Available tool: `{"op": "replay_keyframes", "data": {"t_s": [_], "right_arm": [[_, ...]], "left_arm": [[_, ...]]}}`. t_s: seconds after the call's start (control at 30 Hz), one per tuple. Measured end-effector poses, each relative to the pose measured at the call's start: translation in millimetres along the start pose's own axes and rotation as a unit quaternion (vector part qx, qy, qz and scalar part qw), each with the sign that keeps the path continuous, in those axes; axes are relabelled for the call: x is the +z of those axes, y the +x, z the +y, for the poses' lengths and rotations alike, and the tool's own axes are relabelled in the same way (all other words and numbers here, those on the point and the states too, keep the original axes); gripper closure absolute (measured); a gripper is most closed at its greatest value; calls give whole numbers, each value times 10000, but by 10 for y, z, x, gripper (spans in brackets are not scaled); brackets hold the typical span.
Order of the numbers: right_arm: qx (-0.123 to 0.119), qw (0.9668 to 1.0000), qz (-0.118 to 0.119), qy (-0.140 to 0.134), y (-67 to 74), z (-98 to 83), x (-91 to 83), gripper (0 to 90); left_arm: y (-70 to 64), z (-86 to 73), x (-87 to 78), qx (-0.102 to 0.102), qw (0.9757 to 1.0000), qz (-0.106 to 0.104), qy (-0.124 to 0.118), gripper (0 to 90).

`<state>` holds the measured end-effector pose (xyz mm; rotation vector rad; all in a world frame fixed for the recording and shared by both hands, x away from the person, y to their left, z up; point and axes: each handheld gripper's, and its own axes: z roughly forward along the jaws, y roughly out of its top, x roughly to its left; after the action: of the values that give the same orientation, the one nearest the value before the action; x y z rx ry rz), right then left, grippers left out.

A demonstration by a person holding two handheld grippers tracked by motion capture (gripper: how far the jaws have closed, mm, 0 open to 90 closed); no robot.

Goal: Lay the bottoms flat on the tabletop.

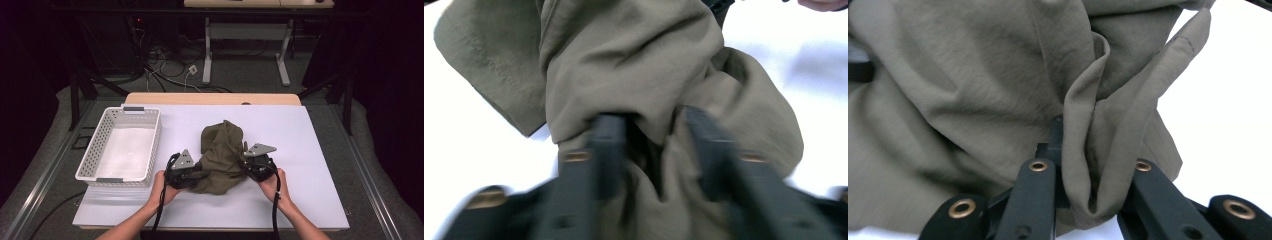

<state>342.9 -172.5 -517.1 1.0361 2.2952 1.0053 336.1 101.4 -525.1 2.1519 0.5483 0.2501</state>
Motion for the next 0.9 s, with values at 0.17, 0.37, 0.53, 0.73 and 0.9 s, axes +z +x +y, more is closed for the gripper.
{"op": "replay_keyframes", "data": {"t_s": [0.17,0.37,0.53,0.73,0.9], "right_arm": [[25,9999,-74,107,-30,-14,24,774],[113,9998,-163,80,-80,-23,30,710],[84,10000,1,6,-44,-4,12,591],[48,9996,264,-91,17,32,-30,423],[-89,9981,543,-278,66,64,-92,285]], "left_arm": [[-27,-29,-5,-52,9998,-44,199,306],[-17,-51,93,-108,9984,-82,550,188],[-17,-98,147,-77,9990,59,439,398],[51,-150,185,-243,9991,-67,338,628],[28,-115,150,-227,9996,-79,150,737]]}}
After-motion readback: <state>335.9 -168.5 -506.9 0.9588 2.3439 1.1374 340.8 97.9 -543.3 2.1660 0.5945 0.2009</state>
